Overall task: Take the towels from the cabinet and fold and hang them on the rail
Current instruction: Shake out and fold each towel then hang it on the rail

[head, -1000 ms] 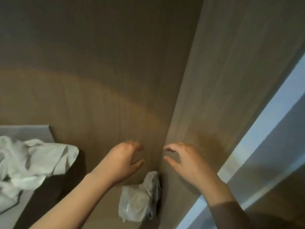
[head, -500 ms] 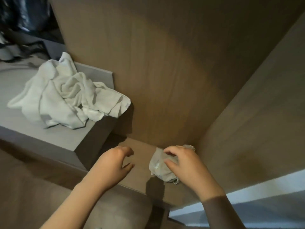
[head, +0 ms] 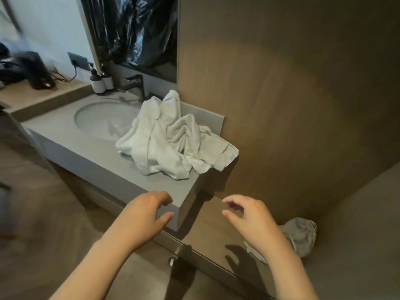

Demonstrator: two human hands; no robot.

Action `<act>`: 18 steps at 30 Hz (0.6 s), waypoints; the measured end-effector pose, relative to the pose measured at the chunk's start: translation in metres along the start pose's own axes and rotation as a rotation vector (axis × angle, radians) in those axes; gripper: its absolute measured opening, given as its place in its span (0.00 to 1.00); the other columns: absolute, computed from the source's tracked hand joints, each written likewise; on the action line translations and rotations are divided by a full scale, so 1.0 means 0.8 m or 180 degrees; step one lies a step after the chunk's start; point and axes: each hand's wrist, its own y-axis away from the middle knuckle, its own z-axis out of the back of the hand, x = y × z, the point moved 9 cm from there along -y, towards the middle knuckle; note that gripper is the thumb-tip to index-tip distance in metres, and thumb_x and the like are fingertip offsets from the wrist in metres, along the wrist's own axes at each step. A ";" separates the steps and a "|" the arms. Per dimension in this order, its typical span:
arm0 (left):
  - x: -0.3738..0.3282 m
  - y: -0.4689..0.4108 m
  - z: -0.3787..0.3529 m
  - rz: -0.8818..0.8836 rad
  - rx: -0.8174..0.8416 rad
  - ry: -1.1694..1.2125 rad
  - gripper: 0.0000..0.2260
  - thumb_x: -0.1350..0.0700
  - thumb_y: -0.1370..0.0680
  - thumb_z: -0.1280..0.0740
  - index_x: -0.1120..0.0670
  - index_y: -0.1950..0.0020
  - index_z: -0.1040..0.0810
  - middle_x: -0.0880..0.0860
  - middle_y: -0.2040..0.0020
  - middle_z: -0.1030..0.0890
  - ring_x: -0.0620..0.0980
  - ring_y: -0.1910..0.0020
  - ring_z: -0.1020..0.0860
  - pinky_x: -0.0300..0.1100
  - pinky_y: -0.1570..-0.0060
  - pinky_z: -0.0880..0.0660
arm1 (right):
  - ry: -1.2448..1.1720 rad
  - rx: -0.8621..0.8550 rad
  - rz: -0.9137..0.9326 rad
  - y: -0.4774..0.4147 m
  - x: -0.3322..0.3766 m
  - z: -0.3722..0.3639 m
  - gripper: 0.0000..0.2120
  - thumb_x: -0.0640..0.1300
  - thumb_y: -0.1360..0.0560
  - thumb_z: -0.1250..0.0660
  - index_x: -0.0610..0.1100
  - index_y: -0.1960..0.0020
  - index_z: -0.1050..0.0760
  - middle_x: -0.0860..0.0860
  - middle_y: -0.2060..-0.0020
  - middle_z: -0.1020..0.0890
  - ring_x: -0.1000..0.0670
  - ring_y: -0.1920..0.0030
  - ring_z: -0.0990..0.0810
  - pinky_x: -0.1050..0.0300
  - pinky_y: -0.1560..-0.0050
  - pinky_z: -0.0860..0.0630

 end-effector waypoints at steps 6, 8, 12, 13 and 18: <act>0.068 -0.001 0.039 0.0061 -0.0155 0.0164 0.15 0.46 0.22 0.34 0.45 0.36 0.25 0.42 0.41 0.22 0.38 0.45 0.24 0.32 0.45 0.27 | -0.0030 0.0014 0.0137 -0.031 0.059 -0.029 0.13 0.48 0.23 0.32 0.54 0.39 0.22 0.61 0.47 0.20 0.62 0.45 0.24 0.64 0.43 0.26; 0.083 -0.004 0.038 0.0050 -0.0103 0.0279 0.14 0.46 0.22 0.33 0.45 0.38 0.24 0.41 0.42 0.22 0.37 0.46 0.24 0.31 0.46 0.27 | -0.0080 0.0004 0.0148 -0.045 0.070 -0.036 0.13 0.48 0.23 0.32 0.54 0.39 0.22 0.61 0.48 0.20 0.62 0.46 0.24 0.63 0.43 0.26; 0.111 -0.035 0.045 0.0018 -0.0057 0.0316 0.13 0.45 0.23 0.33 0.44 0.39 0.24 0.40 0.43 0.21 0.36 0.47 0.25 0.30 0.47 0.28 | -0.0075 0.0078 0.0150 -0.086 0.081 -0.050 0.13 0.48 0.23 0.32 0.53 0.39 0.22 0.61 0.49 0.20 0.62 0.47 0.24 0.63 0.45 0.25; 0.118 -0.047 0.050 0.0026 -0.0081 0.0325 0.13 0.46 0.23 0.33 0.44 0.39 0.24 0.40 0.43 0.21 0.36 0.47 0.24 0.31 0.46 0.28 | -0.0088 0.0080 0.0154 -0.099 0.083 -0.052 0.13 0.48 0.24 0.32 0.53 0.39 0.22 0.60 0.49 0.20 0.62 0.48 0.23 0.63 0.45 0.25; 0.157 -0.109 0.080 0.0114 -0.0191 0.0251 0.13 0.45 0.23 0.33 0.45 0.39 0.24 0.41 0.43 0.21 0.37 0.47 0.24 0.33 0.45 0.26 | -0.0264 0.0046 0.0171 -0.182 0.094 -0.056 0.13 0.48 0.23 0.32 0.52 0.39 0.21 0.59 0.48 0.19 0.62 0.47 0.23 0.66 0.46 0.27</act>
